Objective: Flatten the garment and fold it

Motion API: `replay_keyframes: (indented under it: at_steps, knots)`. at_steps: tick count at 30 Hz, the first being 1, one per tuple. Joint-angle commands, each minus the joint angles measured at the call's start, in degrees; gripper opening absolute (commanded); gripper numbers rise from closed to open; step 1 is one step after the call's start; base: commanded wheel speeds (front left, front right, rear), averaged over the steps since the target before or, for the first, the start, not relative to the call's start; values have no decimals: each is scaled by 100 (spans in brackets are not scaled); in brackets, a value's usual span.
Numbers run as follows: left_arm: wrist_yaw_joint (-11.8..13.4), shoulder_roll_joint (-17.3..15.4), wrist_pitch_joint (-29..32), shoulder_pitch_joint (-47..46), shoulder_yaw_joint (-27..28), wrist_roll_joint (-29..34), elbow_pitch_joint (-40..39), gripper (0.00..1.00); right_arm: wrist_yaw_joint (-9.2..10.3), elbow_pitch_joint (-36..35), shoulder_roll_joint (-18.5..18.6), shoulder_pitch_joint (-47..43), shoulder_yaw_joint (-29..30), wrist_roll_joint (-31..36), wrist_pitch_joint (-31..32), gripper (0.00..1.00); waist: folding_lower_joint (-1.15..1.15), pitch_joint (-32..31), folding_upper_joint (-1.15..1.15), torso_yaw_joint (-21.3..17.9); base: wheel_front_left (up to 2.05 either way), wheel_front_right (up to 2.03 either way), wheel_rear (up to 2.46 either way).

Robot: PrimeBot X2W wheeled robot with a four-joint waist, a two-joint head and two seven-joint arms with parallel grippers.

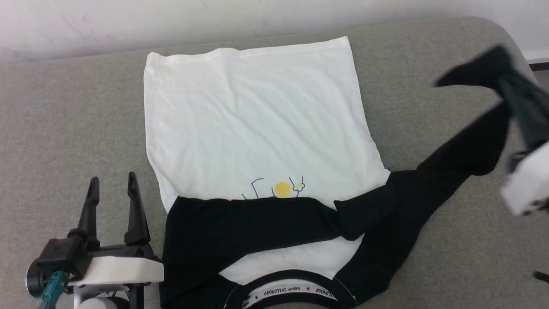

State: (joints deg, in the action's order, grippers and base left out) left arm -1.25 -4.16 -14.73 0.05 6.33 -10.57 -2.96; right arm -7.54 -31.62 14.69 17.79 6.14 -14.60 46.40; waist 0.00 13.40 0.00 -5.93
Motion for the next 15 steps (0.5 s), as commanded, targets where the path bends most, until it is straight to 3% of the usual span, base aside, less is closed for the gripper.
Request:
replay_keyframes:
  at_steps: [1,8,15]
  knots:
    - [-39,6,-27,-11,-28,13,16,100,5,-54,29,282,-479,-88,36,0,0,28,0,27,0,0,0]
    - [-75,20,-27,-152,-101,-14,68,100,5,469,-99,1177,-2611,-283,4,0,0,134,0,221,0,0,0]
    - [-126,48,-27,-287,-164,-60,130,100,5,1732,-548,1714,-4158,-489,-345,0,0,289,0,498,0,0,0]
